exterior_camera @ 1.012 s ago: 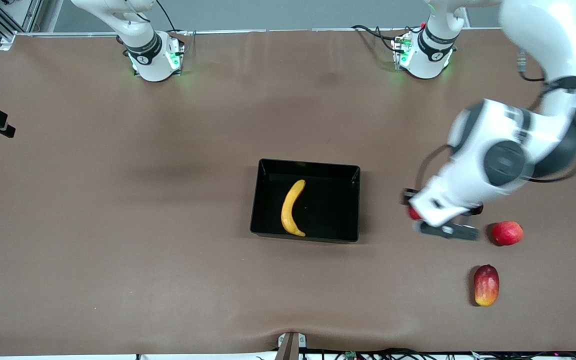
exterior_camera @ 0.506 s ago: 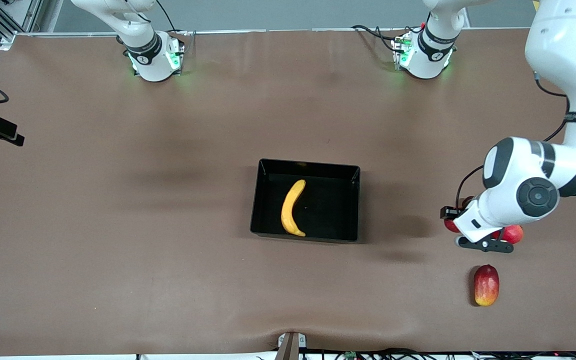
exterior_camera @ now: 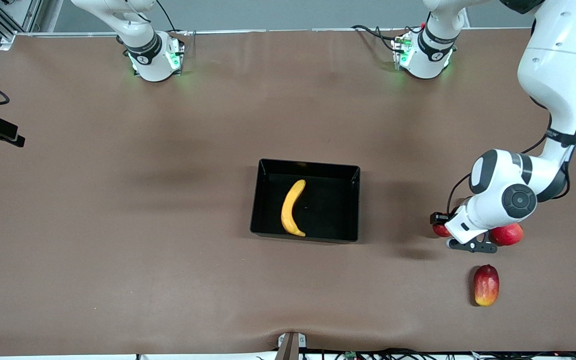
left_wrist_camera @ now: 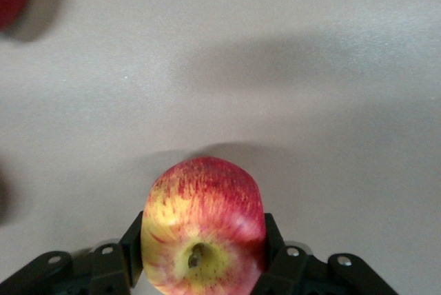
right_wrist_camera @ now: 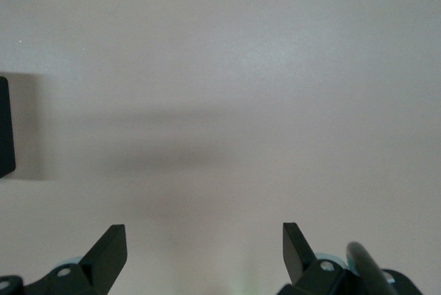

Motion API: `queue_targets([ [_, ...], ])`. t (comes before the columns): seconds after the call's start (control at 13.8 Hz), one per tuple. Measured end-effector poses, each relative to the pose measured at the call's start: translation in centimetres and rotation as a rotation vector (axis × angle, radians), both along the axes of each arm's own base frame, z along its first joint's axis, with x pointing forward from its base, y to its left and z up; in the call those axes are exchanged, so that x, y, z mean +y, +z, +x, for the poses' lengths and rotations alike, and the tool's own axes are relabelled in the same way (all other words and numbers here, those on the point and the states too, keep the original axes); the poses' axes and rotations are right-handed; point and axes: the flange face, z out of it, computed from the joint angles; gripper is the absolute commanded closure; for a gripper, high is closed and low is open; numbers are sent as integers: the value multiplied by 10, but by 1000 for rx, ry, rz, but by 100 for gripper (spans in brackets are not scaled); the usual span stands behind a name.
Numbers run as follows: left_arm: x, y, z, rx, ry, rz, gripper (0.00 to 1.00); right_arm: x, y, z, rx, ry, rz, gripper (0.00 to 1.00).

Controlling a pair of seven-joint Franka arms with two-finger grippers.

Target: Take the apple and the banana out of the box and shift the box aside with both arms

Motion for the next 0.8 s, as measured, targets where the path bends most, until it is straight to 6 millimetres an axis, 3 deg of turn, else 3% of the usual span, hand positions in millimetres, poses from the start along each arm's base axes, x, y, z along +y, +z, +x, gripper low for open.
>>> queue_targets([
  [0.14, 2, -8, 1, -7, 42, -6, 0, 0, 0, 0, 0, 0, 0, 0],
  [0.36, 1, 8, 7, -39, 82, -4, 0, 0, 0, 0, 0, 0, 0, 0],
  [0.58, -18, 62, 10, -94, 120, 7, 0, 0, 0, 0, 0, 0, 0, 0],
  [0.8, -81, 125, -6, -121, 139, -1, 0, 0, 0, 0, 1, 0, 0, 0],
])
